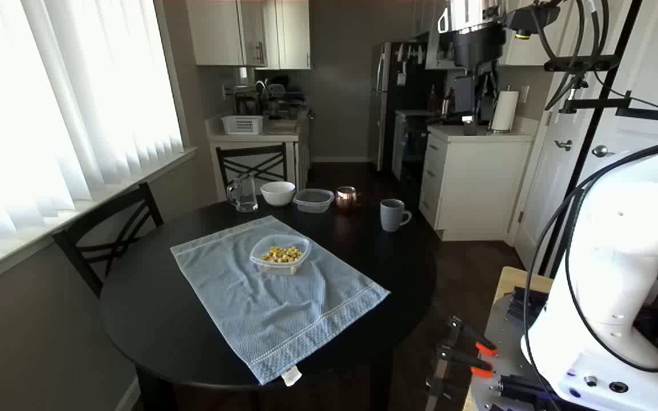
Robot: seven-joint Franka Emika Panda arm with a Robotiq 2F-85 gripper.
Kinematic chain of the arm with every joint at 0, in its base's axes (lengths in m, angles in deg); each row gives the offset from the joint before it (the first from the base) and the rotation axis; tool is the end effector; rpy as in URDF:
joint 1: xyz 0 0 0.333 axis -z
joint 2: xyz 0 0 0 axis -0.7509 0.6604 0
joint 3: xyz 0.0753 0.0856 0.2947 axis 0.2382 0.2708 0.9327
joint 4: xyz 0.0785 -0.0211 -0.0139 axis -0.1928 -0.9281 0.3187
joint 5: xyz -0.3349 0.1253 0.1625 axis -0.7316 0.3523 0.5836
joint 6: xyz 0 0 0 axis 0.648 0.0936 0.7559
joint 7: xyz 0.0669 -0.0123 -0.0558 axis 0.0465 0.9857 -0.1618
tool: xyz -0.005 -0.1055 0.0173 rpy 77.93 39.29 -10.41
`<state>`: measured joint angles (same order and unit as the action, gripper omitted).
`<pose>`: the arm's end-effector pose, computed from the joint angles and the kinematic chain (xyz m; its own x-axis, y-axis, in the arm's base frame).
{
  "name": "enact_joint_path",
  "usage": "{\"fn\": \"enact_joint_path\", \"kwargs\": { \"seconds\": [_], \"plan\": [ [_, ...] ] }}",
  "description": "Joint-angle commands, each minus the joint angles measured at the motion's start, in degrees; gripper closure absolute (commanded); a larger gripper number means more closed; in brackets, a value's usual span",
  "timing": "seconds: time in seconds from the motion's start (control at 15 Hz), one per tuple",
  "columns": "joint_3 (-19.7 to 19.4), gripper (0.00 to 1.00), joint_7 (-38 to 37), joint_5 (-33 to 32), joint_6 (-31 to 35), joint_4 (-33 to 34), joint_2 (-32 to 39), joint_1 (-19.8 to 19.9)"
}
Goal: Pick up the clear lunch box and spill all the candy onto the blue towel
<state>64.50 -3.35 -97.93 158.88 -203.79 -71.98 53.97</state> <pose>0.2606 -0.0298 0.5568 0.9776 -0.1531 -0.1447 -0.1213 -0.9706 0.2078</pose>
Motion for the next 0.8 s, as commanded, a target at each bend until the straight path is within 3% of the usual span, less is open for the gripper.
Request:
{"fn": "enact_joint_path", "kwargs": {
  "seconds": [0.0,0.53,0.73],
  "plan": [
    [-0.8,0.0,-0.78,-0.49,-0.25,0.15,0.11,-1.29],
    [-0.68,0.0,-0.76,-0.56,0.79,0.72,1.31,-1.53],
    [1.46,0.0,-5.22,1.93,11.44,3.73,6.0,-2.45]
  ]
}}
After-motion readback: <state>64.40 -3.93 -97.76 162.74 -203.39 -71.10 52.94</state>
